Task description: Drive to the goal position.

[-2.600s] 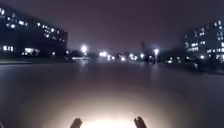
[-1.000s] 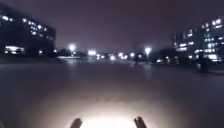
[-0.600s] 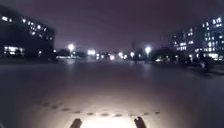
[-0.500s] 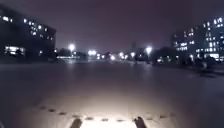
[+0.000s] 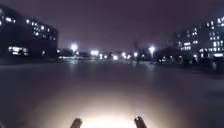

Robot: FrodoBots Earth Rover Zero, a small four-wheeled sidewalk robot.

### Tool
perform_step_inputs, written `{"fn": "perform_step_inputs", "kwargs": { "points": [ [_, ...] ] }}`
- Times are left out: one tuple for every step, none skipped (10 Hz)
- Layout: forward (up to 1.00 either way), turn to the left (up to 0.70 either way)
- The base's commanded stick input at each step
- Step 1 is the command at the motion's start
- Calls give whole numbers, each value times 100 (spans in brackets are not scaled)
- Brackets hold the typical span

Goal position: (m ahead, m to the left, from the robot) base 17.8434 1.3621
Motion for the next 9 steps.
{"fn": "perform_step_inputs", "kwargs": {
  "points": [
    [100, -15],
    [100, -38],
    [100, -13],
    [100, 0],
    [100, 0],
    [100, 0],
    [100, 0],
    [100, 0],
    [100, 0]
  ]
}}
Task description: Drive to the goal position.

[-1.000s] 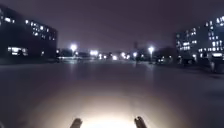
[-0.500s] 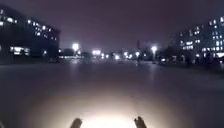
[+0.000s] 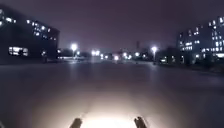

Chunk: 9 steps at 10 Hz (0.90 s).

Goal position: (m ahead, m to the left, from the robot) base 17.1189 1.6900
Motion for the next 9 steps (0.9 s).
{"fn": "perform_step_inputs", "kwargs": {
  "points": [
    [100, 0],
    [100, 0],
    [100, 0],
    [100, 0],
    [100, 0],
    [100, 0],
    [100, 0],
    [100, 0],
    [100, 0]
  ]
}}
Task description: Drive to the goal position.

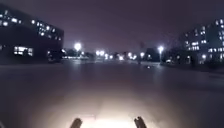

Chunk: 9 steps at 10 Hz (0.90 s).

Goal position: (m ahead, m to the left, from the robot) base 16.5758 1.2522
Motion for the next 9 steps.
{"fn": "perform_step_inputs", "kwargs": {
  "points": [
    [100, 0],
    [100, 0],
    [100, 0],
    [100, -9],
    [100, -29],
    [100, -40],
    [100, -40],
    [100, -40],
    [100, -40]
  ]
}}
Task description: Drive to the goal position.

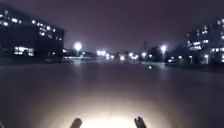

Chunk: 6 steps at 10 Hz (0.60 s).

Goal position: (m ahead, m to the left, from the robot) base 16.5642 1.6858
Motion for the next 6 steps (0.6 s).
{"fn": "perform_step_inputs", "kwargs": {
  "points": [
    [100, -36],
    [100, -7],
    [100, 0],
    [100, 0],
    [100, 0],
    [100, 0]
  ]
}}
